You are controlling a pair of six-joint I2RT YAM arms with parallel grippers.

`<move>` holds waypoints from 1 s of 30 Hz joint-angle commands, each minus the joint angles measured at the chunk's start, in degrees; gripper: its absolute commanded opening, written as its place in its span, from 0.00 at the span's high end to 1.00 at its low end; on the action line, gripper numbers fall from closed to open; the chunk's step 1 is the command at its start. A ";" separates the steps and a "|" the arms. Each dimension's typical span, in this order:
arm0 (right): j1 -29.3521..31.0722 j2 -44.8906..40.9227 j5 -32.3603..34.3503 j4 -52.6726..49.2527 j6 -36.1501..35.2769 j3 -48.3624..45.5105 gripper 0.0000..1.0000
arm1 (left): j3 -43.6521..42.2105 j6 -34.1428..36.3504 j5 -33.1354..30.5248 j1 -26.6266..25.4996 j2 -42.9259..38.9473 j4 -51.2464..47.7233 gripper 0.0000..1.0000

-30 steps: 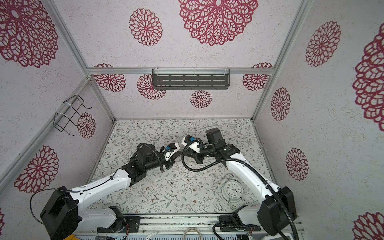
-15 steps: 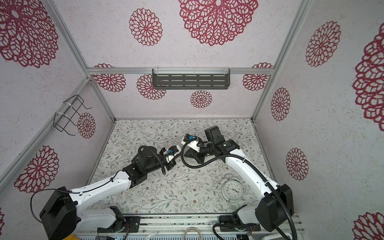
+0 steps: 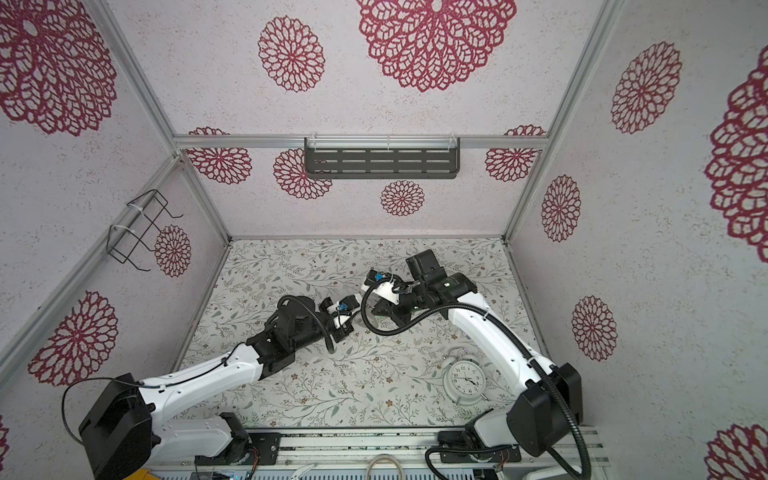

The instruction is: Remove the keys from the keyring

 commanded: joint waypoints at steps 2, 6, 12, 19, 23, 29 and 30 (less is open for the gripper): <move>0.11 -0.84 1.57 -5.89 -2.20 1.58 1.00 | -0.62 0.86 -6.25 1.35 -0.06 2.00 1.00; 0.11 -1.65 2.13 -3.60 -2.31 1.21 1.00 | -0.40 1.06 -6.03 1.35 0.42 1.81 1.00; 0.54 -4.19 -0.12 3.69 -1.33 -2.38 1.00 | 0.26 -0.16 -7.07 1.35 0.96 1.90 1.00; 2.27 -7.36 1.15 7.99 -3.76 -7.79 1.00 | 0.22 -1.99 -7.05 1.62 1.12 2.78 1.00; 3.31 -8.56 -0.17 12.34 -3.70 -9.90 1.00 | 0.64 -2.06 -6.46 1.62 1.49 2.78 1.00; 4.81 -8.93 -0.94 15.31 -3.70 -11.04 1.00 | 0.92 -2.54 -6.07 1.62 1.79 2.77 1.00; 4.93 -8.93 -1.20 15.05 -3.87 -11.04 1.00 | 0.96 -2.58 -6.20 1.62 1.78 2.80 1.00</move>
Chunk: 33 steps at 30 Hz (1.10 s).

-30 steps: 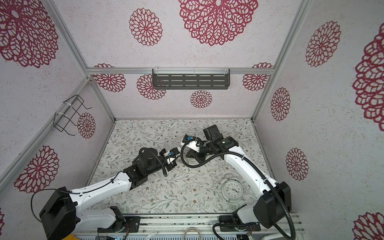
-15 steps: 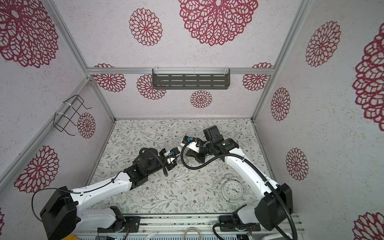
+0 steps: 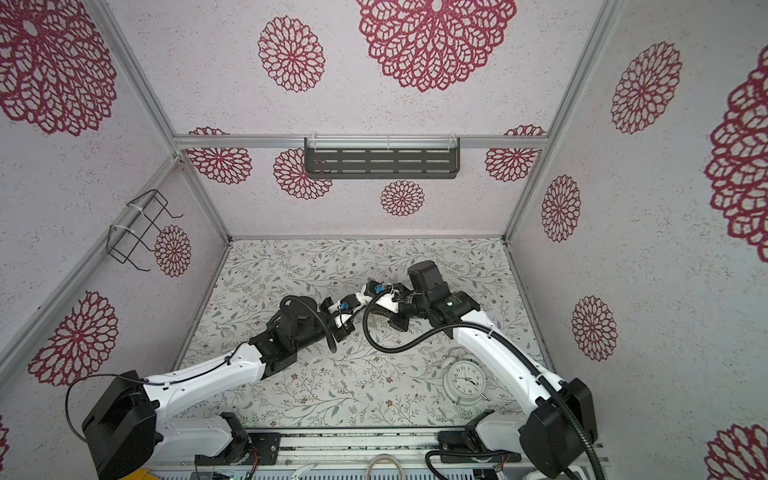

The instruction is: Remove the keys from the keyring

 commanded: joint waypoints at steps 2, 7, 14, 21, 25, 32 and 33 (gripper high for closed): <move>2.47 -2.82 -5.23 -0.92 -1.86 -0.50 1.00 | 1.09 -1.08 -4.62 1.77 0.58 1.53 1.00; 3.73 -3.11 -4.93 1.00 -2.21 -1.38 1.00 | 1.71 -1.45 -4.17 1.79 0.96 1.27 1.00; 3.84 -5.76 -0.14 1.90 -4.46 -5.15 1.00 | 1.27 -2.73 -3.43 2.84 0.34 1.88 1.00; 3.92 -7.39 3.59 1.70 -6.27 -8.56 1.00 | 0.66 -2.92 -2.94 3.22 0.16 2.61 1.00; 3.92 -8.34 4.72 3.14 -7.05 -9.72 1.00 | 1.46 -2.60 -2.67 3.29 0.44 1.50 1.00; 4.18 -8.45 3.90 6.60 -7.50 -9.10 1.00 | 4.79 -3.61 -2.49 3.29 2.68 -3.18 1.00; 4.21 -8.33 3.86 6.62 -7.91 -8.97 1.00 | 5.19 -3.80 -2.59 3.29 2.91 -3.70 1.00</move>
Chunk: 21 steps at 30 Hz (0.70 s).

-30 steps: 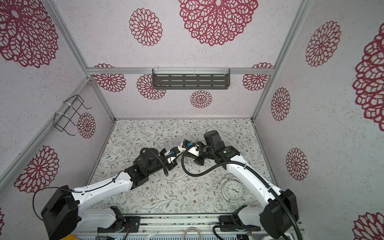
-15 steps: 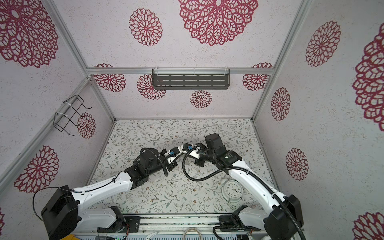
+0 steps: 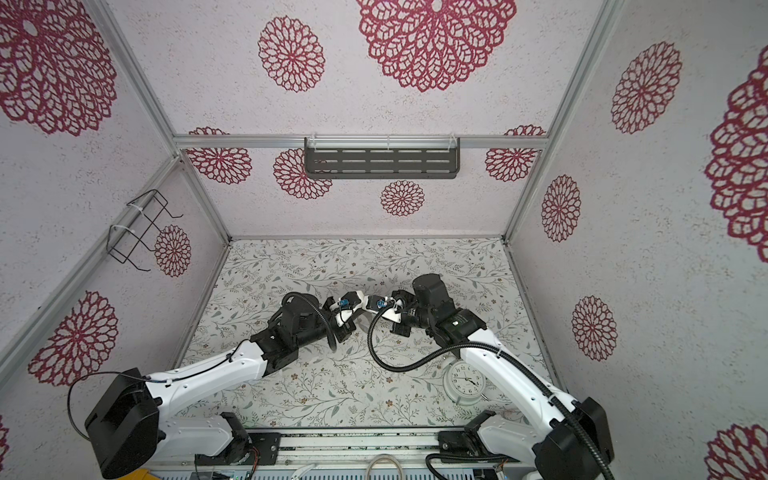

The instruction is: Remove the keys from the keyring

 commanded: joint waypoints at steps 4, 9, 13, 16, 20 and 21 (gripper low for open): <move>2.38 -0.69 -3.74 -3.43 -4.40 1.12 1.00 | 4.80 -0.46 -6.51 2.78 2.50 -4.29 1.00; 2.93 0.45 -4.05 -2.84 -6.56 2.63 1.00 | 6.28 -1.37 -4.88 2.96 3.20 -6.52 1.00; 3.12 0.82 -3.47 -1.72 -7.95 2.56 1.00 | 8.14 -2.74 -2.71 3.47 3.65 -9.53 1.00; 3.10 0.56 -3.17 -0.15 -8.36 1.86 1.00 | 9.26 -3.76 -1.23 3.88 3.86 -11.05 1.00; 3.21 0.83 -4.00 -0.10 -8.94 1.92 1.00 | 10.63 -4.52 -0.34 4.02 4.49 -12.92 1.00; 3.29 0.74 -3.97 0.31 -9.03 1.66 1.00 | 10.92 -4.82 0.03 4.02 4.63 -13.16 1.00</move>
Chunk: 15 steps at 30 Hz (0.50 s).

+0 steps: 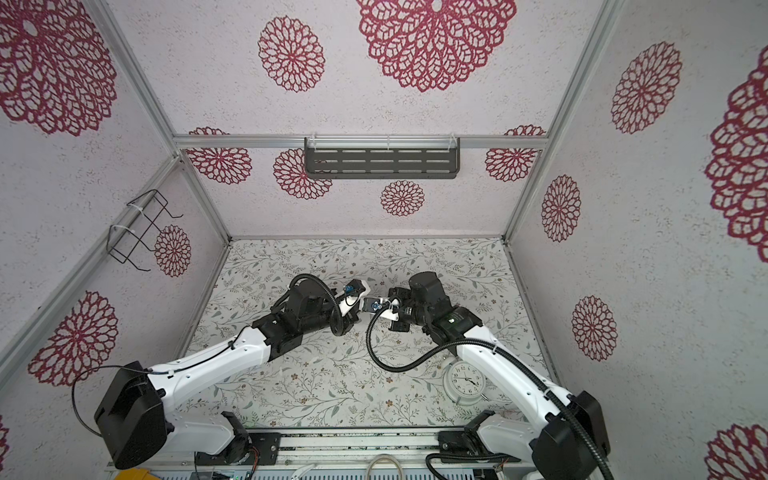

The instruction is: Remove the keys from the keyring

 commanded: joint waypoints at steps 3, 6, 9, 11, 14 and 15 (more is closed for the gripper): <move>2.88 -0.80 -7.34 -1.36 -3.12 0.54 1.00 | 3.18 -1.69 -1.34 2.16 1.98 -0.75 1.00; 2.88 -0.97 -6.47 -1.07 -3.29 0.16 1.00 | 4.63 -1.83 0.05 2.25 2.47 -2.34 1.00; 2.75 -1.70 -5.25 0.55 -2.46 -0.96 1.00 | 5.70 -2.13 1.87 2.68 2.80 -3.82 1.00; 2.37 -1.85 -4.93 1.18 -1.46 -1.09 1.00 | 5.86 -2.44 2.72 3.05 2.81 -4.00 1.00; 0.86 -1.85 -6.66 2.29 0.39 -1.46 1.00 | 6.23 -3.01 4.00 3.66 2.65 -4.84 0.97; 0.40 -1.92 -7.26 2.68 0.91 -1.55 1.00 | 6.34 -3.13 4.74 3.91 2.61 -5.39 0.94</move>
